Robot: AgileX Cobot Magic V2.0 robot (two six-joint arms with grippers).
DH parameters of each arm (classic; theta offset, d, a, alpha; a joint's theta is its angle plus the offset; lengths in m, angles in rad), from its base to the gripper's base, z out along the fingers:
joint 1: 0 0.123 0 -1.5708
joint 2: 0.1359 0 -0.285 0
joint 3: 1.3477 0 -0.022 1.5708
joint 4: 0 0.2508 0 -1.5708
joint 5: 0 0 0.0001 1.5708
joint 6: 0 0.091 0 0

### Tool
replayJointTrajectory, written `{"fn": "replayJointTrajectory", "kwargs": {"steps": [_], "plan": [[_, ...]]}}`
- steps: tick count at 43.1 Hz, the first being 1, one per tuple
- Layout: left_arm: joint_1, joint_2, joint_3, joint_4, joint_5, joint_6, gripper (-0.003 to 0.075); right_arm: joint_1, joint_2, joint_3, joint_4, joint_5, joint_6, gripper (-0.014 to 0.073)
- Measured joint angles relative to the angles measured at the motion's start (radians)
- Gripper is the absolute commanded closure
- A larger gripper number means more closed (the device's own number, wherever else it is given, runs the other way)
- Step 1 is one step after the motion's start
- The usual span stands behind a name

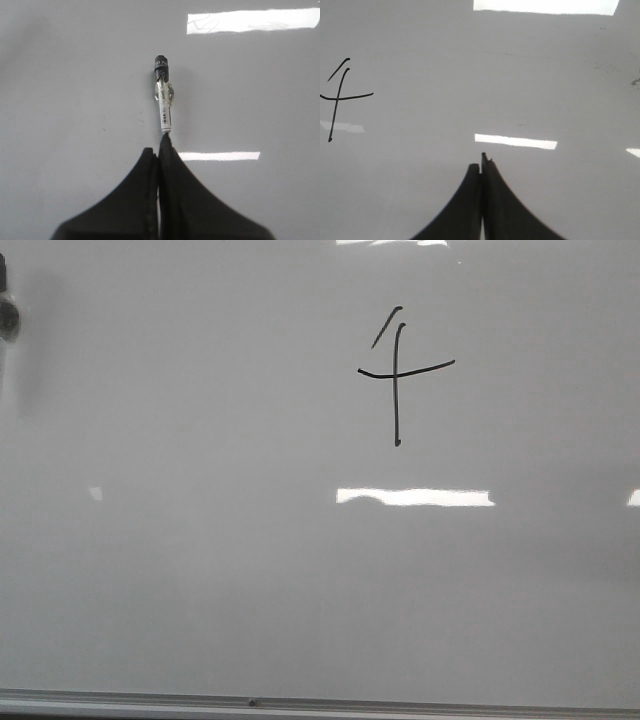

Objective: Write number 4 on whiteboard

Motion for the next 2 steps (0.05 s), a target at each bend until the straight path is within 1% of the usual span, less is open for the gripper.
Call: {"fn": "replayJointTrajectory", "kwargs": {"steps": [2], "plan": [[0.000,0.000,0.000,0.000,0.000,0.000,0.0741,0.000,0.000,0.000,0.000,0.000,0.000,0.0662]]}}
